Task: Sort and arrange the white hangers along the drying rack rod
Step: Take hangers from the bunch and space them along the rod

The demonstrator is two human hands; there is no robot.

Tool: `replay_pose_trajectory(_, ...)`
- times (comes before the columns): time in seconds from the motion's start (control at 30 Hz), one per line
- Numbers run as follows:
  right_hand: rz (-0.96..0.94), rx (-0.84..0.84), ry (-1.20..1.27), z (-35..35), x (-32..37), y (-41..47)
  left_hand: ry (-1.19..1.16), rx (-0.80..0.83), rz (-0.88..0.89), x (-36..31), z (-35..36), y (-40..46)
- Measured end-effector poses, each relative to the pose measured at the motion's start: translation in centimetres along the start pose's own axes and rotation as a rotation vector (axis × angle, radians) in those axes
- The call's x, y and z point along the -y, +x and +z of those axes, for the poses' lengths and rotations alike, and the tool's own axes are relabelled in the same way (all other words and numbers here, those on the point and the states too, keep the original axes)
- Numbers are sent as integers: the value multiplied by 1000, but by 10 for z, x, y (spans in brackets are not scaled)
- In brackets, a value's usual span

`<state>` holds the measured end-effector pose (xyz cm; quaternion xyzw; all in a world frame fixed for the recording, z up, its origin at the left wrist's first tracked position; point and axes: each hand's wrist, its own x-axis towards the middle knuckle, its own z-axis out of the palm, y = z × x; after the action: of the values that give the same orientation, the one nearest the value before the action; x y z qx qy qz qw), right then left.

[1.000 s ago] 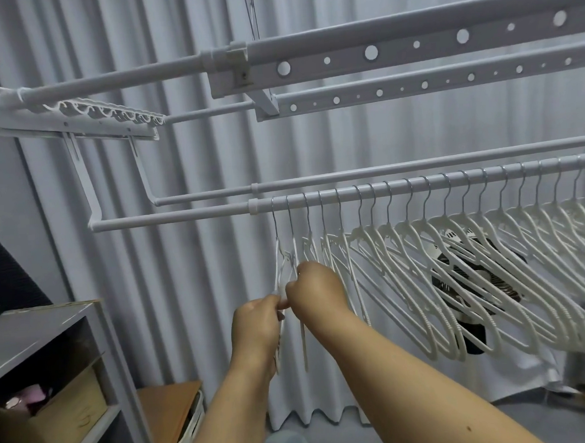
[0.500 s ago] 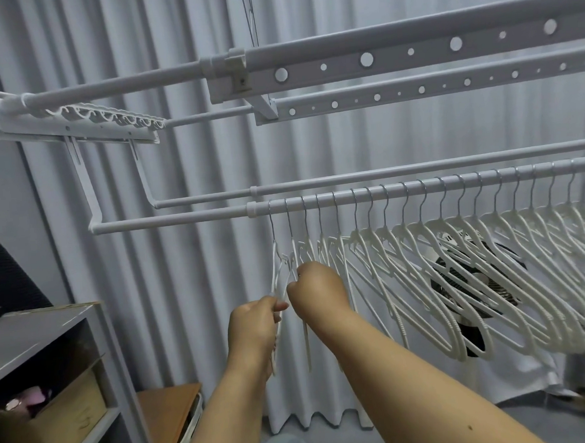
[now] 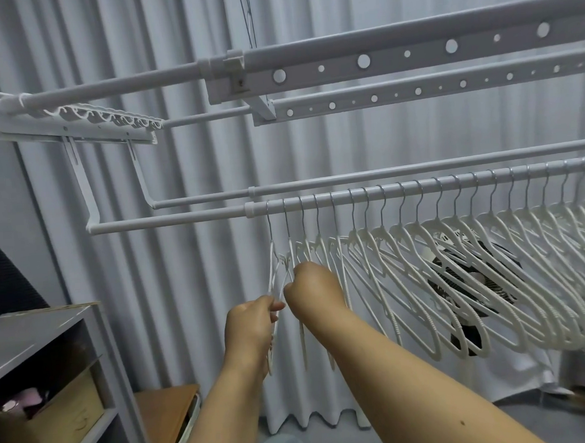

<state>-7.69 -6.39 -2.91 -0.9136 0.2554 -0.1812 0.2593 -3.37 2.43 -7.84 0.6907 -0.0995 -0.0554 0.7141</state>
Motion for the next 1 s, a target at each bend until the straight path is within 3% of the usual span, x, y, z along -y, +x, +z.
replay_pose_trajectory(1.0, -13, -36, -33, 2, -12, -1, 171, -1, 52, 3, 5, -3)
